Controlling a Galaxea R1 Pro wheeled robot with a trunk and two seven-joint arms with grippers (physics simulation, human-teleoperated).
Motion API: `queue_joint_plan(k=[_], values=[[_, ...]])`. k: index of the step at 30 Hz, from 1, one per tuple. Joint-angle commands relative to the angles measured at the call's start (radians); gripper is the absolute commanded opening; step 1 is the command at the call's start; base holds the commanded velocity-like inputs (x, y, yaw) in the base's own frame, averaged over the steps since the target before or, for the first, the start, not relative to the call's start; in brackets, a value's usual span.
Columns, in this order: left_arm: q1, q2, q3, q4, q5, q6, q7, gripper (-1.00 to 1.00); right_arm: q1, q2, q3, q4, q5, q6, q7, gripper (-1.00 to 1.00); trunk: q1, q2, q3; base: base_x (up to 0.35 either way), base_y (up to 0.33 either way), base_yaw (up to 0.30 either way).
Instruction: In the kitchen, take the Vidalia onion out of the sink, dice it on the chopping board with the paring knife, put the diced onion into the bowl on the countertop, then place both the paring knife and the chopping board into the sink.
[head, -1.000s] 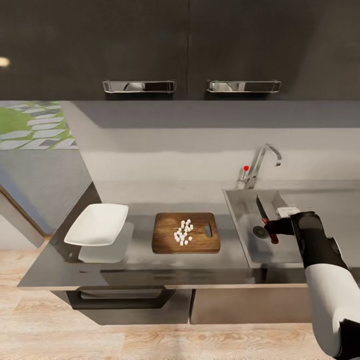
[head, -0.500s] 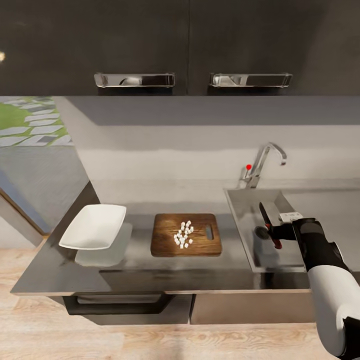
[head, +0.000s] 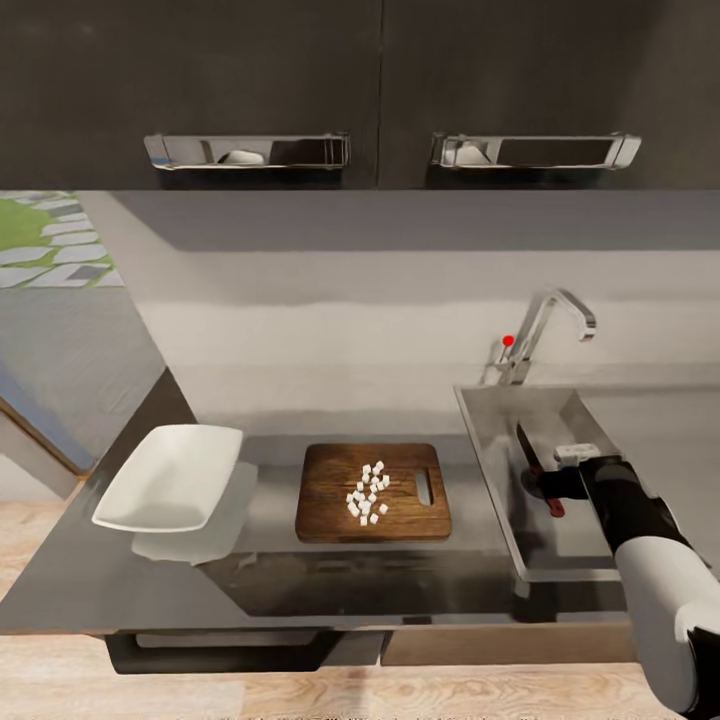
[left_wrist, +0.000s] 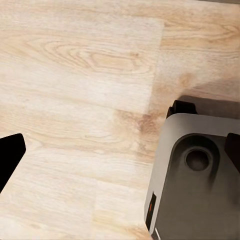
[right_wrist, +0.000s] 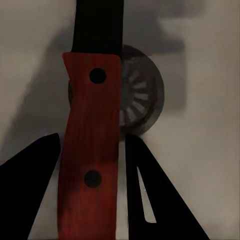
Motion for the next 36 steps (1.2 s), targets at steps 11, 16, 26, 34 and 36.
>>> queue_joint_plan(k=[11, 16, 26, 34, 36], values=[[-0.001, 0.0, 0.006, 0.005, -0.007, -0.008, 0.003, 1.0, -0.001, -0.02, -0.004, 0.058, 0.01, -0.041, 0.008, -1.0, 0.0, -0.002, -0.019, 0.0, 0.0, 0.0], [-0.001, 0.0, 0.006, 0.005, -0.007, -0.008, 0.003, 1.0, -0.001, -0.021, -0.005, 0.061, 0.01, -0.046, 0.009, 1.0, 0.0, -0.002, -0.021, 0.0, 0.0, 0.0], [0.0, -0.002, 0.005, 0.005, -0.007, -0.008, 0.002, 1.0, -0.001, -0.025, -0.009, -0.022, 0.009, -0.033, 0.011, 1.0, 0.0, -0.002, -0.021, 0.0, 0.0, 0.0], [0.0, -0.004, 0.004, 0.005, -0.007, -0.008, 0.0, 1.0, -0.001, -0.024, -0.002, -0.557, 0.005, 0.296, 0.124, 1.0, 0.0, -0.002, -0.021, 0.0, 0.0, 0.0], [0.0, -0.004, 0.004, 0.005, -0.007, -0.008, 0.0, 1.0, -0.001, -0.024, 0.001, -0.627, 0.007, 0.315, 0.148, 1.0, 0.0, -0.002, -0.021, -0.003, 0.0, 0.0]])
